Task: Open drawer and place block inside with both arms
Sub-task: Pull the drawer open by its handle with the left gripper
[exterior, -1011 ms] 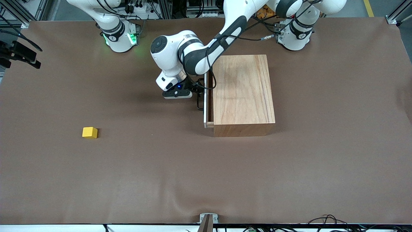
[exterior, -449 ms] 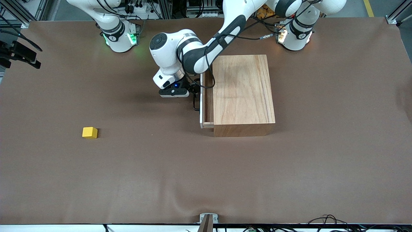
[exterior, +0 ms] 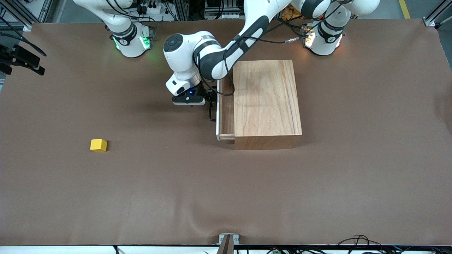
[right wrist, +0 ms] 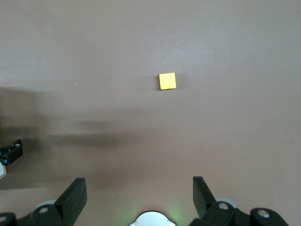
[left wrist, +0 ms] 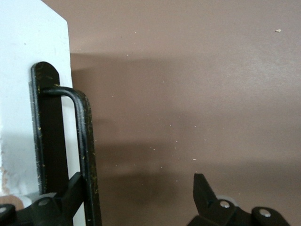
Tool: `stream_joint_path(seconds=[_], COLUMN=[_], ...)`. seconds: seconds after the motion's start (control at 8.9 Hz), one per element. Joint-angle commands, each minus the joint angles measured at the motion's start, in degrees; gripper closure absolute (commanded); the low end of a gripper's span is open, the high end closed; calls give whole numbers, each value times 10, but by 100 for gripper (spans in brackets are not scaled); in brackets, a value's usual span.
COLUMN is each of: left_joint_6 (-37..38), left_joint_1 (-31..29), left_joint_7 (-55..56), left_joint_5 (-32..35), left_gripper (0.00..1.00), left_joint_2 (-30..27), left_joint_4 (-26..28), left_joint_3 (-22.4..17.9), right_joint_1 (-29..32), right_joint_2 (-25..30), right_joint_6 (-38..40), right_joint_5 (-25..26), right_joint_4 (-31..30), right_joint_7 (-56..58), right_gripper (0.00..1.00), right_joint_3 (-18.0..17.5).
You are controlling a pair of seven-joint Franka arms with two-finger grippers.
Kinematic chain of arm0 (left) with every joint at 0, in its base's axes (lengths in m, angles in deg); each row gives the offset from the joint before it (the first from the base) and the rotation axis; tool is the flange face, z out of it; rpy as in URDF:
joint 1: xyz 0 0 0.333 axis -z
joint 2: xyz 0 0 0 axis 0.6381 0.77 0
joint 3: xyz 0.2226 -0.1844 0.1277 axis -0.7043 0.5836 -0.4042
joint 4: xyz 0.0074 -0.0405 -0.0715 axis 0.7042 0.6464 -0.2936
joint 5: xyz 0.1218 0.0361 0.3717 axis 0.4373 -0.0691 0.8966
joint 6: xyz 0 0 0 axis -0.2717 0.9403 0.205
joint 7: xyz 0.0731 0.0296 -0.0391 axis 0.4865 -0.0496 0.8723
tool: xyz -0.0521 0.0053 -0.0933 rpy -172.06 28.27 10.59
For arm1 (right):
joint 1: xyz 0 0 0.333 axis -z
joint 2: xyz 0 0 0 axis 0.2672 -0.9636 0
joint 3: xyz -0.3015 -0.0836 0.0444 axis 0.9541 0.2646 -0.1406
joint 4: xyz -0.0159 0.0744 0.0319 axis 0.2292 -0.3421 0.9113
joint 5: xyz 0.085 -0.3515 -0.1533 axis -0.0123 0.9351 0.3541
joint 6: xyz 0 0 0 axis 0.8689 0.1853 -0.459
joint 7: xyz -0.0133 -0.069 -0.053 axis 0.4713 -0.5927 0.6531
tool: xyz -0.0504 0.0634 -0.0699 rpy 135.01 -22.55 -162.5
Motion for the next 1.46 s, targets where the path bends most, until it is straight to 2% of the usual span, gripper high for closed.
stream_joint_path(seconds=[0.0,1.35], left_joint_6=[-10,-61], left_joint_1=[6,21], left_joint_7=[12,64], left_joint_5=[-6,-7], left_gripper=[0,0], left_joint_2=[9,10], left_joint_4=[-18,-19], left_joint_3=[-3,-2], right_joint_1=[6,6], right_joint_2=[-6,-6], right_joint_6=[6,5], right_joint_5=[-6,-6], right_joint_4=[12,12], right_joint_7=[-6,-6], right_gripper=[0,0], right_joint_3=[-3,-3])
